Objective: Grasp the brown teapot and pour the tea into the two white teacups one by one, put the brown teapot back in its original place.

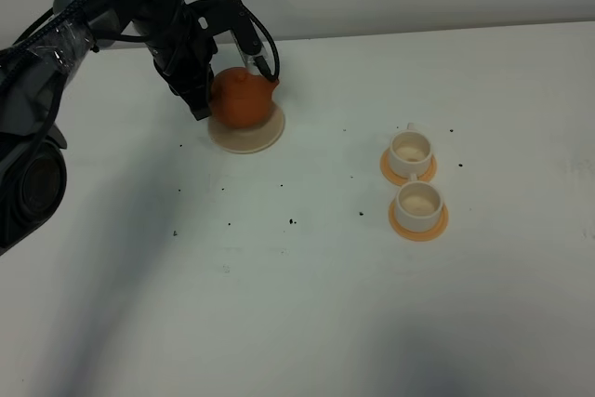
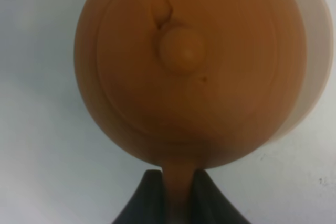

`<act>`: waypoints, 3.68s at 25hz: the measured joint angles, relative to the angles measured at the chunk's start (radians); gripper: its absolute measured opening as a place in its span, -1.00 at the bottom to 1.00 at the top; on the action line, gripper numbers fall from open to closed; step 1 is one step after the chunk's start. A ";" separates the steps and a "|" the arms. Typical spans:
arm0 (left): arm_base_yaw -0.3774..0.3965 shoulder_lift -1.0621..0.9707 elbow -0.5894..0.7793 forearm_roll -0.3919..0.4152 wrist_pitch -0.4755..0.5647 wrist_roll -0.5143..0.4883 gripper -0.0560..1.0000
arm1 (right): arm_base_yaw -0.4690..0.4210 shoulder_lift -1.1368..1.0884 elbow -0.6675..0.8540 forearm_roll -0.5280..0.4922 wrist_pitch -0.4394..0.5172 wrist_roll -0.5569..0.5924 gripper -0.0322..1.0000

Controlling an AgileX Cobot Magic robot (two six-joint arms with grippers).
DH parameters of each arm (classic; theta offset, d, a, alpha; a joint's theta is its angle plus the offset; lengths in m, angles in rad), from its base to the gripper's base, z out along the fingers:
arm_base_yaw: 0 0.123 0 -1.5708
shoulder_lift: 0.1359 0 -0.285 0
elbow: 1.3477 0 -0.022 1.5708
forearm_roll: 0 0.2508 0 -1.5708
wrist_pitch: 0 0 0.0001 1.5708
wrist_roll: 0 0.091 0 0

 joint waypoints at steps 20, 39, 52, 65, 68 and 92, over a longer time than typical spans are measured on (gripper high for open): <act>-0.121 0.000 -0.096 -0.054 0.010 0.055 -0.66 | 0.000 0.000 0.000 0.003 0.000 0.000 -0.47; -0.222 0.000 -0.096 -0.035 -0.106 0.087 -0.66 | 0.000 0.000 0.000 0.004 0.000 0.000 -0.47; -0.242 0.000 -0.096 -0.032 -0.119 0.231 -0.66 | 0.000 0.000 0.000 0.004 0.000 -0.001 -0.47; -0.279 0.022 -0.096 -0.011 -0.134 0.328 -0.66 | 0.000 0.000 0.000 0.004 0.000 0.000 -0.47; -0.297 0.041 -0.096 0.044 -0.136 0.330 -0.66 | 0.000 0.000 0.000 0.004 0.000 0.000 -0.47; -0.333 0.040 -0.096 0.123 -0.149 0.467 -0.66 | 0.000 0.000 0.000 0.004 0.000 0.000 -0.47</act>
